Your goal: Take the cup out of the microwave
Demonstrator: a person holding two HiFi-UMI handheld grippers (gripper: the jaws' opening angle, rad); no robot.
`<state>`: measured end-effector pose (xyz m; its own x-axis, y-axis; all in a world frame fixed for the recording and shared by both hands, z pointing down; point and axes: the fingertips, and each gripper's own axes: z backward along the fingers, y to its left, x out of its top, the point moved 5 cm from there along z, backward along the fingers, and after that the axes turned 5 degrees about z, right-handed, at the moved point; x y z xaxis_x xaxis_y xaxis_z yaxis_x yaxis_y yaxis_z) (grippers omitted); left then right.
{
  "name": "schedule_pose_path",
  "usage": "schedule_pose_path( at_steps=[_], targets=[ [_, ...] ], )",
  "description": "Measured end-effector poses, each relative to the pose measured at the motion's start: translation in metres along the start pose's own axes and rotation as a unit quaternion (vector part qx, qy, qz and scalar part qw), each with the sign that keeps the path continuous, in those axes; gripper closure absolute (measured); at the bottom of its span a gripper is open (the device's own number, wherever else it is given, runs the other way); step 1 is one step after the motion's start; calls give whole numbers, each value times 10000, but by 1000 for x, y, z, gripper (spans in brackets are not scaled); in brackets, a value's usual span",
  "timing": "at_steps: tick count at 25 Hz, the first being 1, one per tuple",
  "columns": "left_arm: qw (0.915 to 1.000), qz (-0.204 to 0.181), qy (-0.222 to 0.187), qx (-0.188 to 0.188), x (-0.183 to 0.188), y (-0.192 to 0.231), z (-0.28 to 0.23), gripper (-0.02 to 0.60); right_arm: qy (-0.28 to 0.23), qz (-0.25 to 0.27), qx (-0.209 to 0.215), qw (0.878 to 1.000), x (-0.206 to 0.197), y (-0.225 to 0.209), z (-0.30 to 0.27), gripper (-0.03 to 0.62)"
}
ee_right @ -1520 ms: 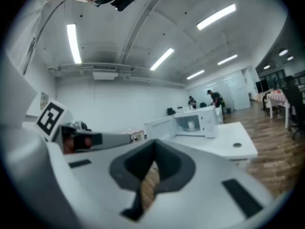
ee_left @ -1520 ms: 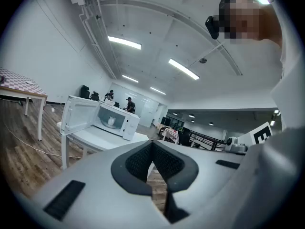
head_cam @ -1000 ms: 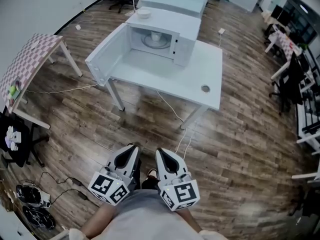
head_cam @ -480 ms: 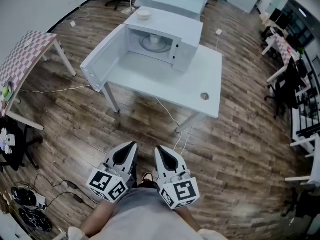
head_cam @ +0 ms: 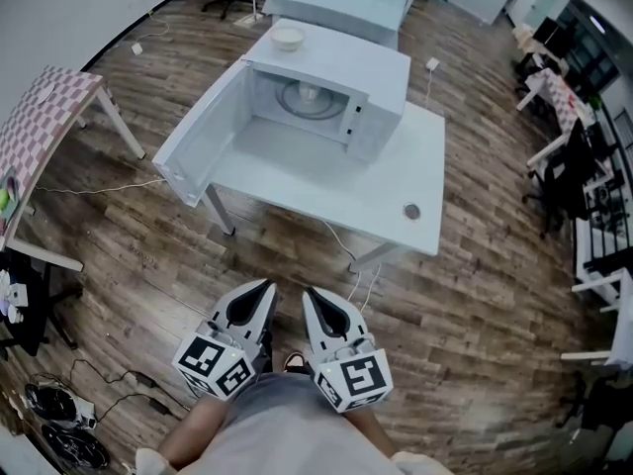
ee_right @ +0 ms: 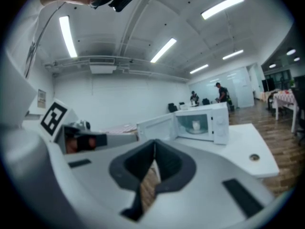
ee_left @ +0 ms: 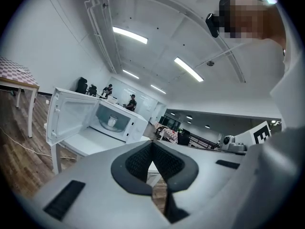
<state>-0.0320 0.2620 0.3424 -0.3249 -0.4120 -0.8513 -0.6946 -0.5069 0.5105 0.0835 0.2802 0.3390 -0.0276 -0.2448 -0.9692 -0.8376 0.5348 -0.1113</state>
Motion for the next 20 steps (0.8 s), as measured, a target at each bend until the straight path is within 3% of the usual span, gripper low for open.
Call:
schedule_pose_path(
  at_steps=[12, 20],
  targets=[
    [9996, 48, 75, -263, 42, 51, -42, 566, 117, -26, -228, 9997, 23, -13, -70, 571],
    [9992, -10, -87, -400, 79, 84, -53, 566, 31, 106, -324, 9994, 44, -9, -116, 571]
  ],
)
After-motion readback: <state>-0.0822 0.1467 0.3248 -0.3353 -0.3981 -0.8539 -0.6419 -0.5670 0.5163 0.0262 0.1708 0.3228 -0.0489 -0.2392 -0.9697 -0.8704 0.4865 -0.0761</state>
